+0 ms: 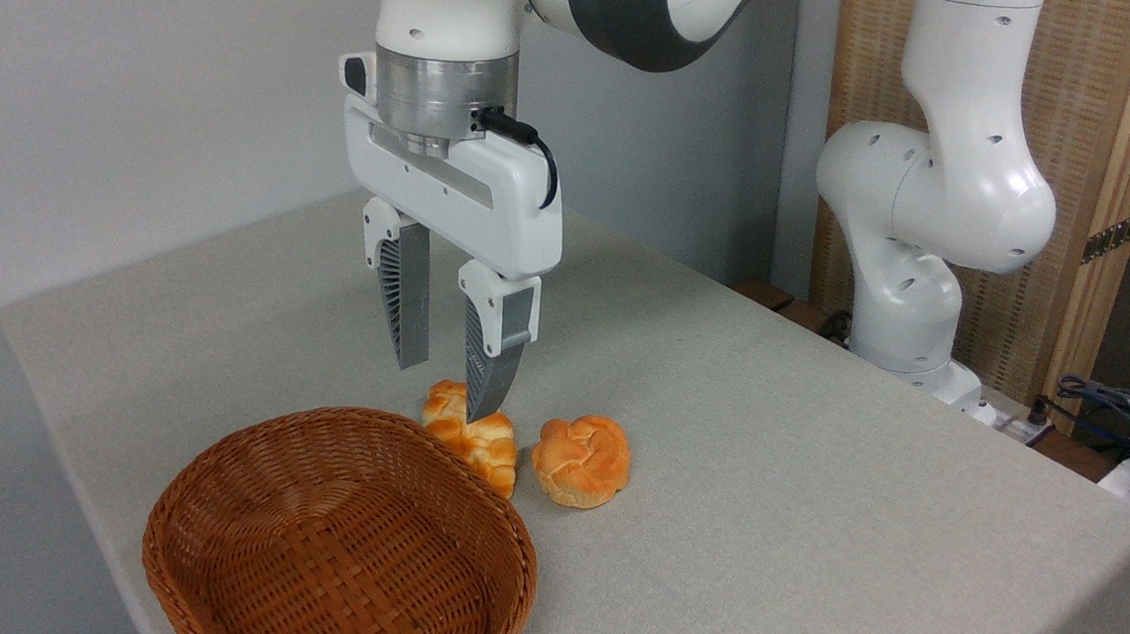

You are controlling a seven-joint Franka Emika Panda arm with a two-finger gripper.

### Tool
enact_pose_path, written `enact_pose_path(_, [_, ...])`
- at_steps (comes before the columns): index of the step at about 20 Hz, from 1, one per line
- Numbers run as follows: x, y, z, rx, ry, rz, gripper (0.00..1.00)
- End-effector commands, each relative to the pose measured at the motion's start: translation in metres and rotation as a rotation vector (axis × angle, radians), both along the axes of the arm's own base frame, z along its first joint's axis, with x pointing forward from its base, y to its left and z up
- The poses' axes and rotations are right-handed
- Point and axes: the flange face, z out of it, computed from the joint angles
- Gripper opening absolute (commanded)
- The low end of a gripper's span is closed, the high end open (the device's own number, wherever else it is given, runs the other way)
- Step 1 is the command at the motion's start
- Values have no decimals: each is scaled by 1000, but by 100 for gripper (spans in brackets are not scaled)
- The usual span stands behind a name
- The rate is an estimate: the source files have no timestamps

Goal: Put bread into the basket
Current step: 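Move the open gripper over the round bread roll, then lower the gripper around the round bread roll and close on it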

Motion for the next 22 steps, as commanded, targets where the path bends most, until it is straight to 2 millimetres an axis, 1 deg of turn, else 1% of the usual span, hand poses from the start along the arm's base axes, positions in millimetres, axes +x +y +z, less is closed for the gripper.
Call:
enact_pose_path(1, [2,1,0,-13,0,-5,100])
enact_pose_path(8, [-1,-2,-6,-12,29,-10,100])
enact_pose_path(11, [-7,-6,-12,-11,86,-21,100])
enact_pose_path(12, [-11,-11,-12,-10,107,-34,100])
enact_pose_path(13, [-14,-11,-15,-10,138,-36,100])
enact_pose_path(16, [-22,-10,-38,-8,203,-37,100])
enact_pose_path(19, [-36,-8,-70,1,273,-44,100])
enact_pose_path(22, [-44,-7,-91,3,315,-81,100])
